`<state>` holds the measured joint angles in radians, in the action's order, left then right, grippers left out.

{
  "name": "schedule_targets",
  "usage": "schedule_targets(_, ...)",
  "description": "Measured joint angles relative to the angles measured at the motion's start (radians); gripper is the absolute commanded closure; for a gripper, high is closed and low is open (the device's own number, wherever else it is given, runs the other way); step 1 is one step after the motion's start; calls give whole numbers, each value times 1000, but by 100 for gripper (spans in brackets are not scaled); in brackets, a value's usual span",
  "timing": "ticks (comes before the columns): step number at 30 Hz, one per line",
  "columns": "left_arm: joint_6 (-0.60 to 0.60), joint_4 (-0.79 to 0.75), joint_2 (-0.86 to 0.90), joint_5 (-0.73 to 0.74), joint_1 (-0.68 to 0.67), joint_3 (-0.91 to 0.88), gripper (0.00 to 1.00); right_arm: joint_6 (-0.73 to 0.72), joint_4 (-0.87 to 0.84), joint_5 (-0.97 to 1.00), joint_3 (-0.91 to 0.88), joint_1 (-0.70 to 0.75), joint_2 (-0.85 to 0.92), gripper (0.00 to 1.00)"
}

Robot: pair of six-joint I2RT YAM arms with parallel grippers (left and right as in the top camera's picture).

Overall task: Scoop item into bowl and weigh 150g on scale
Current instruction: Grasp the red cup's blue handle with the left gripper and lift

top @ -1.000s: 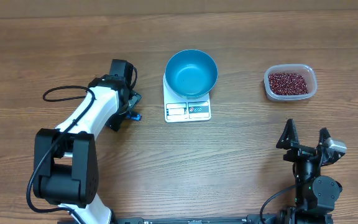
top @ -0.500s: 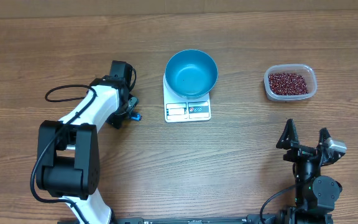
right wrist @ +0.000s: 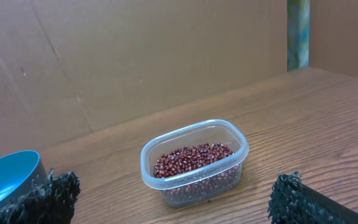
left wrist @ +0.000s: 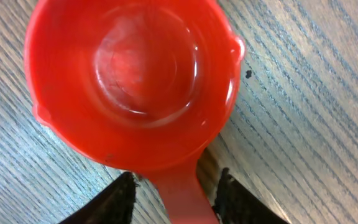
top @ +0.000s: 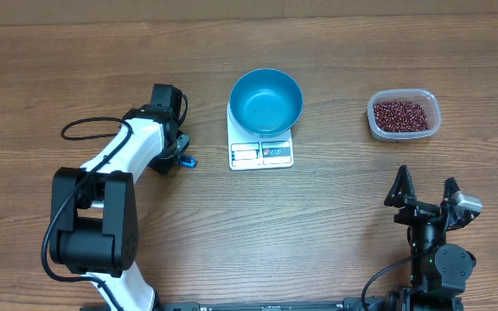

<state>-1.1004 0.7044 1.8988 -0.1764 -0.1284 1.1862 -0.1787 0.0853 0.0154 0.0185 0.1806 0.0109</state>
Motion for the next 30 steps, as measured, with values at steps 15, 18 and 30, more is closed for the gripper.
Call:
schedule_targets(15,31,28,0,0,0,0,76,0,0,0,0,0,0,0)
schedule_targets(18,38,33,0,0,0,0,77,0,0,0,0,0,0,0)
schedule_targets(30,42,134,2,0,0,47,84,0,0,0,0,0,0,0)
